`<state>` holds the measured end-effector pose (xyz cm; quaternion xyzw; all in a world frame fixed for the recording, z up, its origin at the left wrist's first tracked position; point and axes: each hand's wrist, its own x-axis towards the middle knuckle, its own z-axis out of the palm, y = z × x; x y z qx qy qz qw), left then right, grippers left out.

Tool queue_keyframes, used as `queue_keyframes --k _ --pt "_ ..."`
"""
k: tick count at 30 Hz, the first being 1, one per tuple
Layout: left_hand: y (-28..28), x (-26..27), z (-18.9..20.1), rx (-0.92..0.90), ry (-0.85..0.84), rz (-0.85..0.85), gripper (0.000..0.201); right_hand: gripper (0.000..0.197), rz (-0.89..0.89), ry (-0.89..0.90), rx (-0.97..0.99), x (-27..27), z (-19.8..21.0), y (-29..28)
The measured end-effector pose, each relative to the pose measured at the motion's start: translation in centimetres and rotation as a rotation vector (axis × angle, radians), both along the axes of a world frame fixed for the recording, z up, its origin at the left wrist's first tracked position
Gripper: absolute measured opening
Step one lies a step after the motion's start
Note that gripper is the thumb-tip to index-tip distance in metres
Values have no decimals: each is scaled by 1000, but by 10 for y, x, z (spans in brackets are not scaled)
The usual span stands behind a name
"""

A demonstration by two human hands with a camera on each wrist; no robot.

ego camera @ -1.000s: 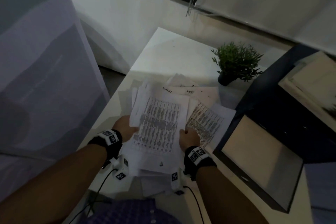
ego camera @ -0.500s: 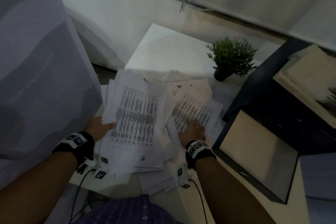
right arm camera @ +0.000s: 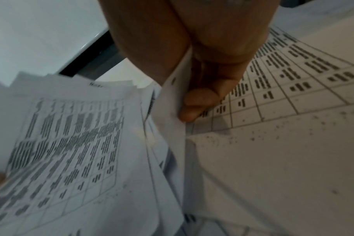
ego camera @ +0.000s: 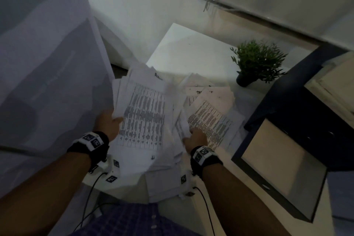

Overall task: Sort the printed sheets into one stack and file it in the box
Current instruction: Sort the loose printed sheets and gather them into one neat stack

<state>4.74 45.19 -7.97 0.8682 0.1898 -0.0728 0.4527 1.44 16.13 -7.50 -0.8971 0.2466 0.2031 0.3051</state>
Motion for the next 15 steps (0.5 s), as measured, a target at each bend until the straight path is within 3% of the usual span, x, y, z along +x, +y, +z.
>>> queue_keyframes --k 1,2,5,8,10,12,15 --pt "4 1 2 -12 -36 1 41 7 -57 -31 -7 1 3 -3" --pt "6 2 3 -30 -48 11 36 19 -134 -60 -20 0 4 -9" --pt "9 8 5 -55 -49 29 30 23 -365 -44 -46 -7 8 -27" --pt "3 13 8 -65 -60 34 29 53 -456 131 -153 -20 10 -42" --pt "-2 15 10 -58 -76 22 30 67 -494 197 -119 -21 12 -45" --pt "-4 16 8 -74 -80 10 29 88 -573 214 -127 -16 13 -46" --pt "0 18 6 -83 -68 0 30 120 -543 150 -127 -5 5 -48"
